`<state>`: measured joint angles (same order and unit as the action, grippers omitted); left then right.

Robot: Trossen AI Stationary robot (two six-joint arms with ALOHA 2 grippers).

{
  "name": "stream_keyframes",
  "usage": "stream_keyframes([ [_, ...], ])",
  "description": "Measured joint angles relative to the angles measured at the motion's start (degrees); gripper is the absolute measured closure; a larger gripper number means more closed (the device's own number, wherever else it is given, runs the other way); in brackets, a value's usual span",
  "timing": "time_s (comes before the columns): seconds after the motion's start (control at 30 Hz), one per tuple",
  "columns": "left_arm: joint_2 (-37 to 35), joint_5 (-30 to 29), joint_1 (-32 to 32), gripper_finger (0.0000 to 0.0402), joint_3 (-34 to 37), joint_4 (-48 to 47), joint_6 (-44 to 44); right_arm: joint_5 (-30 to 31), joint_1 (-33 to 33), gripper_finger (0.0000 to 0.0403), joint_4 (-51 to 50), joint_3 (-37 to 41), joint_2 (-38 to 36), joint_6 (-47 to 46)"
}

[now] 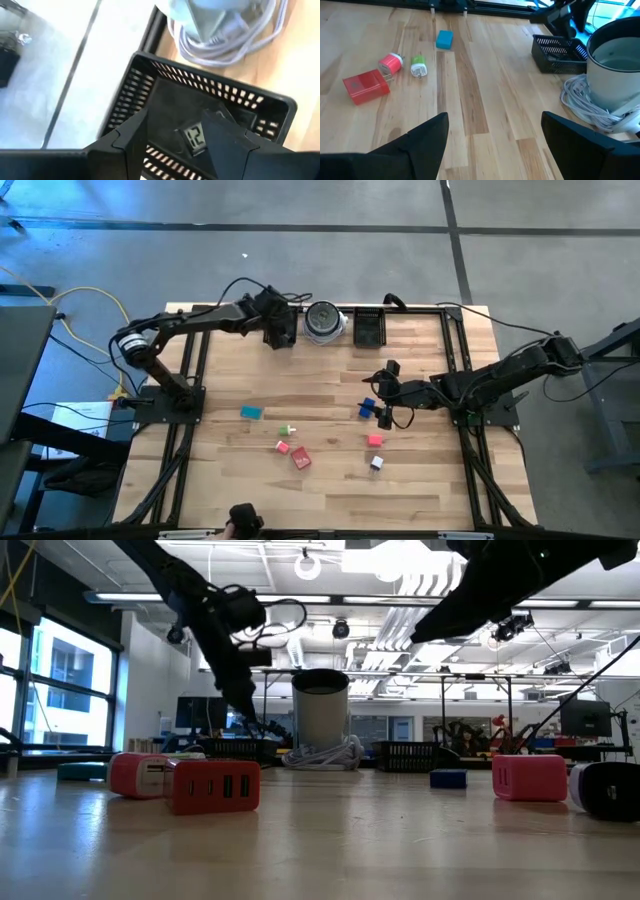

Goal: Pick & Place Office items
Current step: Put the green charger adapter into the right black basket

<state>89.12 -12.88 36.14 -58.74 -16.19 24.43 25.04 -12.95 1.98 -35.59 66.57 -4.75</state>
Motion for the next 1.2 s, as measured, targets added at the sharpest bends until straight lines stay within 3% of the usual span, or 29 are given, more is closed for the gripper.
stream_keyframes([
  [0.33,-6.2,2.1,-1.2,0.0226,-0.1,-5.4,-3.7,0.0,0.0,0.0097,-0.2,0.0,0.0,0.1],
  [0.6,-12.4,3.7,-6.3,0.0226,-0.1,-15.3,-8.4,0.1,0.0,0.0097,0.0,0.0,0.0,1.5],
  [0.8,-16.1,9.8,-10.2,0.0226,-0.1,-17.9,-13.5,0.1,0.0,0.0097,0.0,0.0,0.0,1.8],
  [1.2,-19.4,10.1,-20.3,0.0226,-0.1,-25.2,-23.0,-1.6,0.0,0.0097,1.2,0.0,0.0,3.0],
])
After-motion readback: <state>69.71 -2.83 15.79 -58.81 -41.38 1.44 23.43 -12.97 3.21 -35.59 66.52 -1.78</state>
